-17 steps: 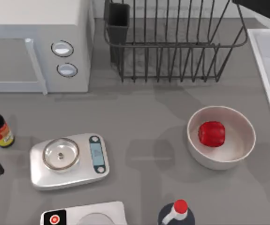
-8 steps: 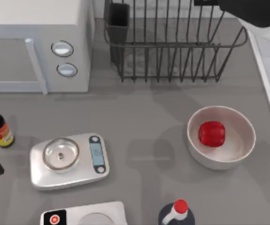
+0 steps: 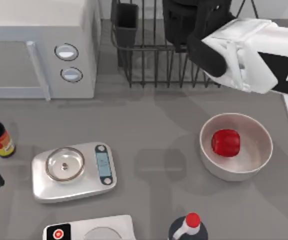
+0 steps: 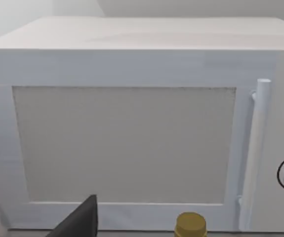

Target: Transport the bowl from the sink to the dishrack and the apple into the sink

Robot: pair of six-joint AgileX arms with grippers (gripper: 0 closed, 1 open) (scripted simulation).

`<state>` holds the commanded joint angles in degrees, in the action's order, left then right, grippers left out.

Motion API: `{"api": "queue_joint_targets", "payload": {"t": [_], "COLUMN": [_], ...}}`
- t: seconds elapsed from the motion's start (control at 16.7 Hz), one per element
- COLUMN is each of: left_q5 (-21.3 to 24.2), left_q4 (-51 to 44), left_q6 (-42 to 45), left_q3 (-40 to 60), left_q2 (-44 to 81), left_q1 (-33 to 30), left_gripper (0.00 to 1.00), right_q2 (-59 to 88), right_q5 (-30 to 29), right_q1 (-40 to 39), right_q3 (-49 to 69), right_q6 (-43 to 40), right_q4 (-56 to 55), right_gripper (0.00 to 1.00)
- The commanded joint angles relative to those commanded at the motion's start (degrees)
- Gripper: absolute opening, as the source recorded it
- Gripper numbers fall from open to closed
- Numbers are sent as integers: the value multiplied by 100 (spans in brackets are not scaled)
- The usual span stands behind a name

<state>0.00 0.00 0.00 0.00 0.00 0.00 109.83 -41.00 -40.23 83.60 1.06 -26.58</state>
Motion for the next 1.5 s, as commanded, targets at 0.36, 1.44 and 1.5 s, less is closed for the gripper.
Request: {"api": "queue_joint_targets", "payload": {"t": [0.36, 1.44, 1.5], "left_q5": [0, 0, 0], "left_q4": [0, 0, 0], "left_q6": [0, 0, 0], "left_q3": [0, 0, 0], "left_q2": [0, 0, 0], "left_q1": [0, 0, 0], "left_gripper": [100, 100, 100], "right_q2": [721, 732, 732], "right_q5": [284, 289, 289], "right_q1": [395, 402, 402], "right_q3": [-710, -723, -723], "right_q6": [-4, -4, -4], "right_q4": [-1339, -1357, -1357], "right_gripper": [0, 100, 100]}}
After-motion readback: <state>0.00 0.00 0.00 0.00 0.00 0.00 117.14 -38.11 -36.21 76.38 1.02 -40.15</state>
